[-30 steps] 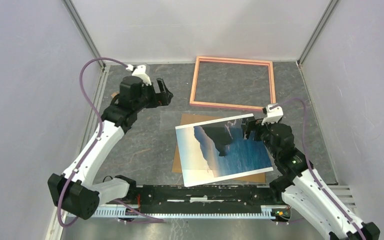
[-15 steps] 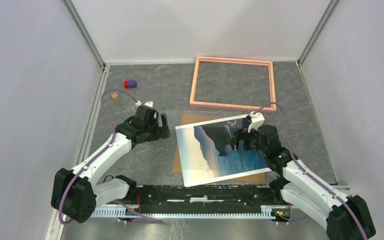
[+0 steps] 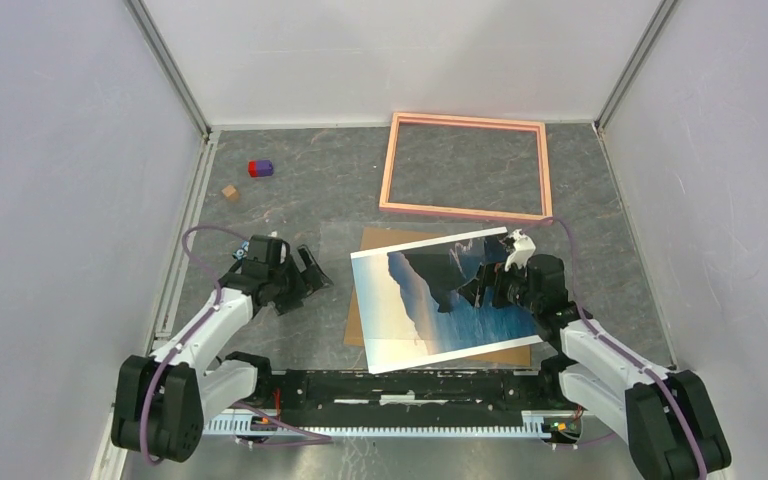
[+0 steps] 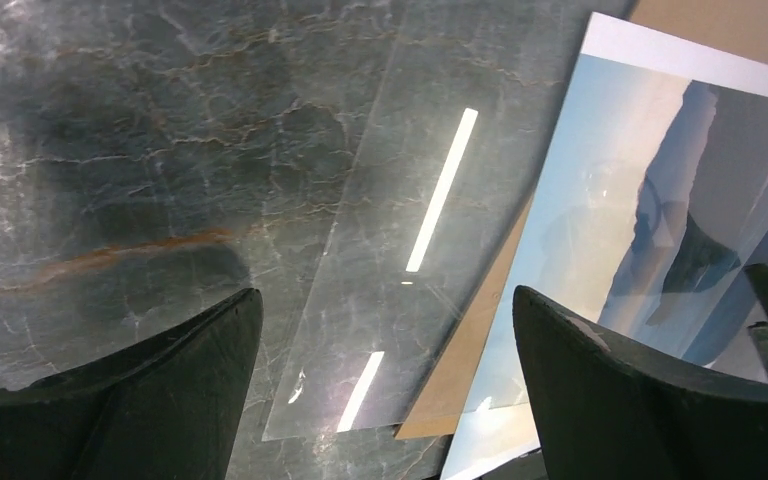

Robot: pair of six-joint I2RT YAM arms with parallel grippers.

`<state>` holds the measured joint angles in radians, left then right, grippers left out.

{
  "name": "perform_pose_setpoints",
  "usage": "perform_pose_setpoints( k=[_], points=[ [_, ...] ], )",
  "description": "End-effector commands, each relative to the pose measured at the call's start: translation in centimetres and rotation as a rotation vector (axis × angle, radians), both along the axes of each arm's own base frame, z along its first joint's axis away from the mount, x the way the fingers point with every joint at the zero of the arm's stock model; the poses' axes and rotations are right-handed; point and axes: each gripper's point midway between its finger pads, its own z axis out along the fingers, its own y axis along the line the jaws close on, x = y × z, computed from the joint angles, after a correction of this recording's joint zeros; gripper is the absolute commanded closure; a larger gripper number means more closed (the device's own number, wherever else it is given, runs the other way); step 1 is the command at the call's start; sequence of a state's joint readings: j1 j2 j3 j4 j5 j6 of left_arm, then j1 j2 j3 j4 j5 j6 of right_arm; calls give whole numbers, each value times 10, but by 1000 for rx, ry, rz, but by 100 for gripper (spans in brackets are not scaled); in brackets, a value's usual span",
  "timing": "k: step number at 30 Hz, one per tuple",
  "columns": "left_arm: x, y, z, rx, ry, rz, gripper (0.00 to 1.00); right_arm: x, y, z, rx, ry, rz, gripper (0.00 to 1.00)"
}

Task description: Put the photo into the frame

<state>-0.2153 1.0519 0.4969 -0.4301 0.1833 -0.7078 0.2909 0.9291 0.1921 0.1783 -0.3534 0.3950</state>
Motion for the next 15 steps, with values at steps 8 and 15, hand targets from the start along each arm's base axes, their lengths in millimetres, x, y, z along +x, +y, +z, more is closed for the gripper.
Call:
perform_pose_setpoints(
  k=[8,15],
  points=[
    [-8,-11,-12,-160,5,51,0,1,3,-5,56,-1,16,2],
    [-11,-27,-16,-248,46,1,0,2,-4,-7,32,3,-5,2]
  ],
)
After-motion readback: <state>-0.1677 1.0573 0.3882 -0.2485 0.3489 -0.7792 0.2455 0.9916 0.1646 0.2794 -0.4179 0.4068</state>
